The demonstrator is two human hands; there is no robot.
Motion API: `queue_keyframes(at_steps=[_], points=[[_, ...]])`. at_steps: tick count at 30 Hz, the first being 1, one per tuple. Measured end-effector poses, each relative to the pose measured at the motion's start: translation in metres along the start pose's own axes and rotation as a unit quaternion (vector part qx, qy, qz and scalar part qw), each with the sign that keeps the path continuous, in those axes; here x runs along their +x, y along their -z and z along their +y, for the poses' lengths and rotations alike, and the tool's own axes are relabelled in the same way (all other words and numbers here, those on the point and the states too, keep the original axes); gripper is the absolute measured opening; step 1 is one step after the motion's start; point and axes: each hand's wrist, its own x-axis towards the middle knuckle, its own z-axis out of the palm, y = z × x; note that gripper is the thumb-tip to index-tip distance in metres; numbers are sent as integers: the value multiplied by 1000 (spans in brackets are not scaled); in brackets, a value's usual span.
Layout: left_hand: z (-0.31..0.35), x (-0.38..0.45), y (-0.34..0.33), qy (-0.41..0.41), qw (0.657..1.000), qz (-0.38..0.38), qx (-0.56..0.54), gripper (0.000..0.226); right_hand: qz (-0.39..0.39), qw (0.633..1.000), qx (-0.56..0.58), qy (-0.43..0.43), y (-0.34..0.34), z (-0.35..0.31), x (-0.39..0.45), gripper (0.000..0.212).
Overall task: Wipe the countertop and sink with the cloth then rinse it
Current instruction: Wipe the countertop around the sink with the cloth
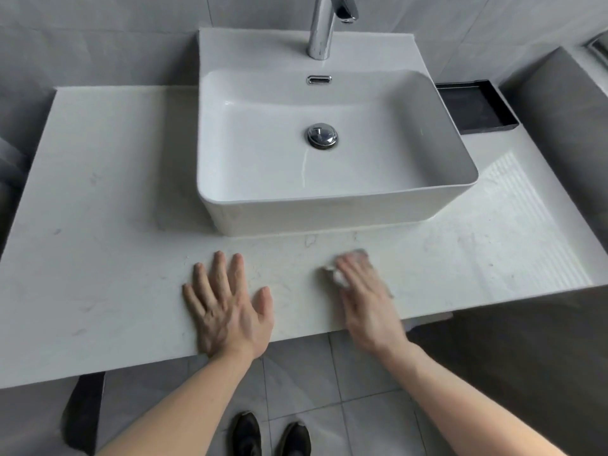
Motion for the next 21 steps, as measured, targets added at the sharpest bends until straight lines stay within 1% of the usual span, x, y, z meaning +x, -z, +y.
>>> queue_keyframes(at_steps=[3, 5, 7, 9, 11, 14, 16, 17, 19, 21], points=[[0, -1, 0, 2, 1000, 9, -2, 78, -80, 993, 1, 85, -26, -46, 2, 52], [0, 0, -1, 1, 1000, 17, 2, 77, -89, 988, -34, 121, -33, -49, 0, 54], [0, 0, -1, -1, 1000, 17, 3, 77, -75, 988, -69, 119, -25, -29, -3, 56], [0, 0, -1, -1, 1000, 21, 7, 77, -46, 994, -81, 62, -7, 5, -7, 57], [0, -1, -1, 0, 1000, 23, 8, 76, -7, 995, -96, -24, 19, 48, -13, 57], [0, -1, -2, 0, 1000, 29, 3, 76, 37, 979, -121, -163, 64, 118, -25, 61], [0, -1, -3, 2, 1000, 30, -2, 76, 54, 963, -113, -239, 90, 152, -31, 59], [-1, 0, -3, 3, 999, 33, -4, 76, 59, 956, -110, -265, 98, 162, -33, 57], [0, -1, -4, 4, 999, 35, -4, 76, 68, 949, -110, -287, 100, 170, -34, 56], [0, -1, -4, 3, 999, 36, -3, 77, 71, 953, -116, -270, 92, 160, -34, 59]])
